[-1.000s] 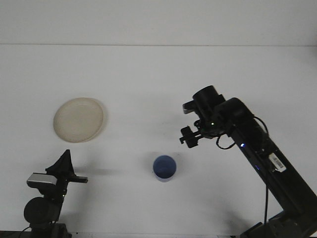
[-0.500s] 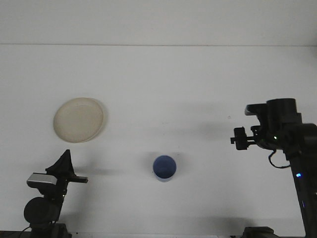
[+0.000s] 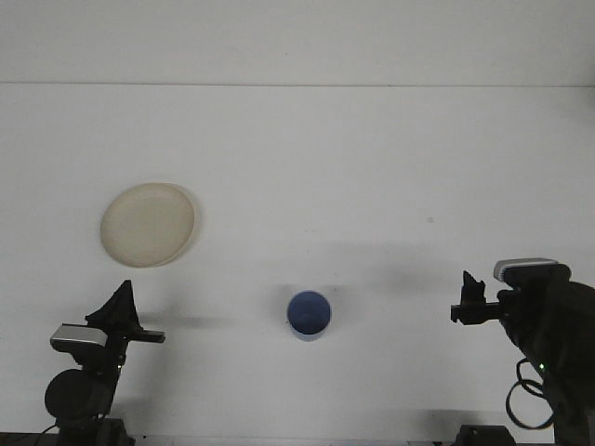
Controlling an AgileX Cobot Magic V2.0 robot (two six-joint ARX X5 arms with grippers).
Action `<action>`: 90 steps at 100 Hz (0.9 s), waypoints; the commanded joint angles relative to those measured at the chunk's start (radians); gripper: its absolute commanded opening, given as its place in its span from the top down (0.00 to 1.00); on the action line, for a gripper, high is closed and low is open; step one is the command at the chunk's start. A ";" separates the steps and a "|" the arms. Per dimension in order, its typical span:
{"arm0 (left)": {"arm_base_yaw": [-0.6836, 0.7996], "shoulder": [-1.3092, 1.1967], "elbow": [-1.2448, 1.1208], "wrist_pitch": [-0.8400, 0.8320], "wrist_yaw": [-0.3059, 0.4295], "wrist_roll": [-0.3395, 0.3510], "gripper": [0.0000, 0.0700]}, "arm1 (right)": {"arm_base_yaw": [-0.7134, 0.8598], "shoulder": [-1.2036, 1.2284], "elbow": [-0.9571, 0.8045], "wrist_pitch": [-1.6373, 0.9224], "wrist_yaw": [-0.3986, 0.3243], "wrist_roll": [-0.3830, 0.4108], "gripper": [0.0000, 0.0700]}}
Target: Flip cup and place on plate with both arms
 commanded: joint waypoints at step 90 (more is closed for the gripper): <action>0.002 -0.001 -0.020 0.010 0.005 -0.007 0.98 | 0.000 -0.203 -0.428 0.636 0.000 -0.027 0.33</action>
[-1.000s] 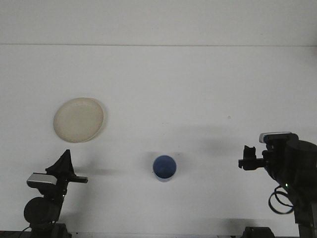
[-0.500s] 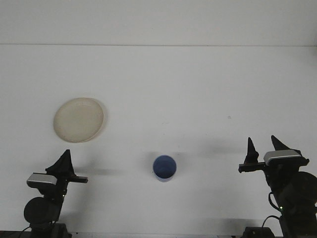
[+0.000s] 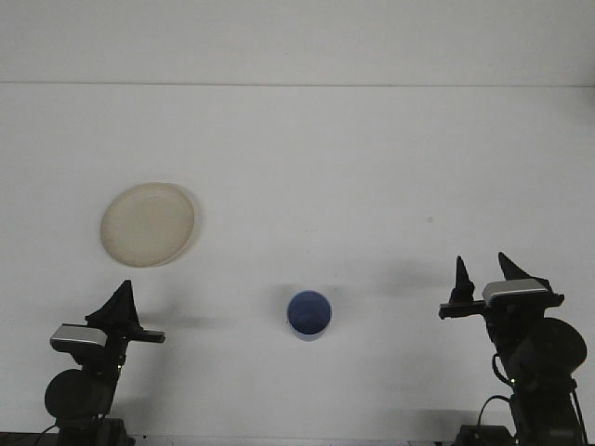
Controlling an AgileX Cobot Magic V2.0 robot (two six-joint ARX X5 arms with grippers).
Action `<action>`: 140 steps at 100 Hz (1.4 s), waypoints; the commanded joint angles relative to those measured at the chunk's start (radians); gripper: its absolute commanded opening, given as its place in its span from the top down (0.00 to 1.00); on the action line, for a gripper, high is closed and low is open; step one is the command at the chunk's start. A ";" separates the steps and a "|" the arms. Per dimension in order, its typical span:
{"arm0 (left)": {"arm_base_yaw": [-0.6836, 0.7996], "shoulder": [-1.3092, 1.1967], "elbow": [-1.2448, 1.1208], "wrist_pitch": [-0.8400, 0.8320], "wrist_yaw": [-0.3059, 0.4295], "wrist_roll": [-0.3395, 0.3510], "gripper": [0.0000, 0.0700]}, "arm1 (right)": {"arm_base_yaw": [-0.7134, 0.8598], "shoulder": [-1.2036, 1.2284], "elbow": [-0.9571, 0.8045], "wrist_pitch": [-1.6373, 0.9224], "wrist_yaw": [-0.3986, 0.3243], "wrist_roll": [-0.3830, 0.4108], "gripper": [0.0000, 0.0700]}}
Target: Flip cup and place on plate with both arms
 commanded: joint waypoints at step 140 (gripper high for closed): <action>-0.004 0.593 0.947 -1.102 0.004 0.040 0.98 | 0.000 -0.007 0.014 0.027 0.000 -0.007 0.33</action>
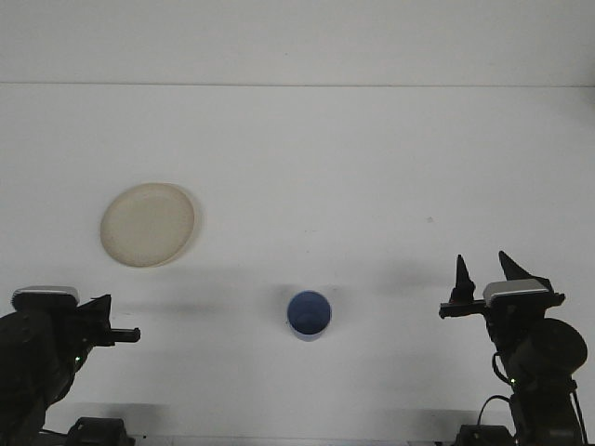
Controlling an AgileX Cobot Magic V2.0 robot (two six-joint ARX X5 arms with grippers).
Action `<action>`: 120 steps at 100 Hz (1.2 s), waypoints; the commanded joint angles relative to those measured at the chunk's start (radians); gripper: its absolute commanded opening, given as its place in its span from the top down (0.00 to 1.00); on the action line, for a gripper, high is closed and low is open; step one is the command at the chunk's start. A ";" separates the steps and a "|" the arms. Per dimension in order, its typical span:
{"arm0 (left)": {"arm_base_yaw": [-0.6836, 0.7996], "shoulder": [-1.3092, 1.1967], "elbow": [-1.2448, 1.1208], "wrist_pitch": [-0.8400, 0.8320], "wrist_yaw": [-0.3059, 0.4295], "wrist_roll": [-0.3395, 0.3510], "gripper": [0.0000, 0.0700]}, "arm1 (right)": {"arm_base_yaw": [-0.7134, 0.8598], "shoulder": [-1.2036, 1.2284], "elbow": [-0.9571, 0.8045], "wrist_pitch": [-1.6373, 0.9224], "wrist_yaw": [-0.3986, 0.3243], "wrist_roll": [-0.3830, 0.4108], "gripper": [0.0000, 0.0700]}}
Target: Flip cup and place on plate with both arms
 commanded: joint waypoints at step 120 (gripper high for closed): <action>-0.017 0.150 0.141 -0.134 0.124 -0.016 0.26 | 0.000 0.000 0.014 0.017 0.000 -0.006 0.33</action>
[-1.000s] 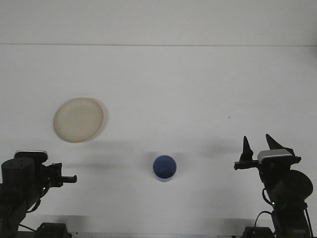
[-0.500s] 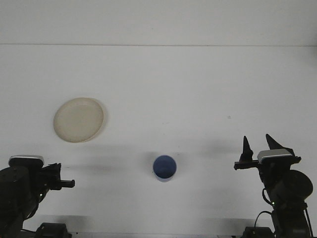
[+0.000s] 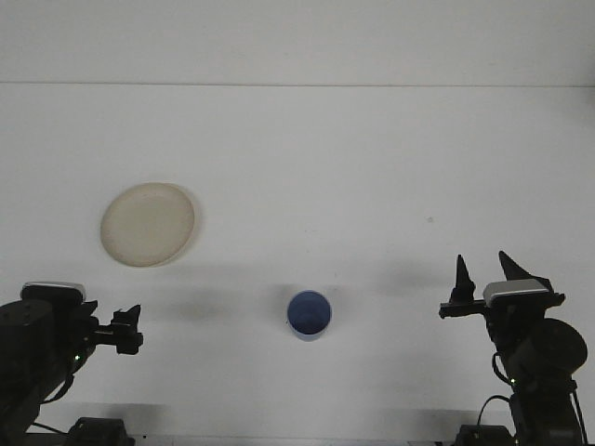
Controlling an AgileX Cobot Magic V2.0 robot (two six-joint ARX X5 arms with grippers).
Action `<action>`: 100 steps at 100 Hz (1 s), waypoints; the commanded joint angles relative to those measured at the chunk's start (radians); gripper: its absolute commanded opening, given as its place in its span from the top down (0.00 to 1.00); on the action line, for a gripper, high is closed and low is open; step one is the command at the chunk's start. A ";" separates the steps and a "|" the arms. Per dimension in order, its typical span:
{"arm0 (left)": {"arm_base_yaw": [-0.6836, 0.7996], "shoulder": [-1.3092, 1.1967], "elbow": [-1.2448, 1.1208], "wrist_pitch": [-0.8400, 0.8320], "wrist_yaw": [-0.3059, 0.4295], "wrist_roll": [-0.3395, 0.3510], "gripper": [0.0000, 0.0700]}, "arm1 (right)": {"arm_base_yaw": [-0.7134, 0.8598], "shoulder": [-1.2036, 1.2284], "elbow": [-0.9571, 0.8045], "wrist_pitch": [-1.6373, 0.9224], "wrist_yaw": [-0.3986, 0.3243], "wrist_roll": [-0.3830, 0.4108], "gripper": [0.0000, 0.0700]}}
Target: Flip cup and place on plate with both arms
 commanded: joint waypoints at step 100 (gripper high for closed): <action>-0.710 0.838 0.375 0.182 0.066 -0.204 0.26 | 0.000 0.000 0.014 0.014 0.027 -0.008 0.33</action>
